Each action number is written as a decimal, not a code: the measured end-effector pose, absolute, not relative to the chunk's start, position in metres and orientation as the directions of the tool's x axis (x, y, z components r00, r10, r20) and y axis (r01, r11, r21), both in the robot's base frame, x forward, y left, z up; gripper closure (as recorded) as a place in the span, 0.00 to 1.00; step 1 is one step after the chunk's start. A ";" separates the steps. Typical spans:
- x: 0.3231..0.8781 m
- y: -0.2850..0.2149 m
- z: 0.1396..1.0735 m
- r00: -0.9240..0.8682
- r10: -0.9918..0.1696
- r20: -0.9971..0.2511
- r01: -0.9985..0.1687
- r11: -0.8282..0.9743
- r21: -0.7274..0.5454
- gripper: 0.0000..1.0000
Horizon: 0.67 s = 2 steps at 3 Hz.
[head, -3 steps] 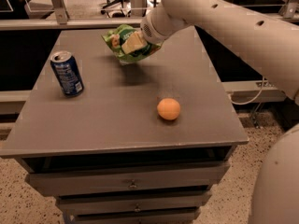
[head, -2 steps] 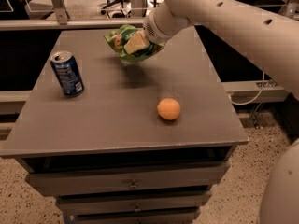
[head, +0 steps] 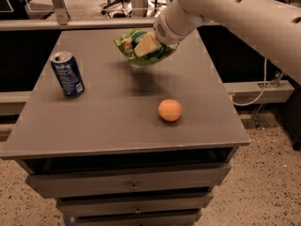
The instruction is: Move green rice chip bag near orange
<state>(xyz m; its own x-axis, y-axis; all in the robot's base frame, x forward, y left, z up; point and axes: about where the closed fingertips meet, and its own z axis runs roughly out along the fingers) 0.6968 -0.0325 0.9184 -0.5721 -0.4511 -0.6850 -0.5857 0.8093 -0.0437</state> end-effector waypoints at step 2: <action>0.656 -0.053 0.909 -0.627 -0.407 -0.664 -0.534 0.845 -0.013 1.00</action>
Offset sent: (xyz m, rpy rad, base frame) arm -0.0614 -0.0324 -0.0212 0.0250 0.0631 -0.1048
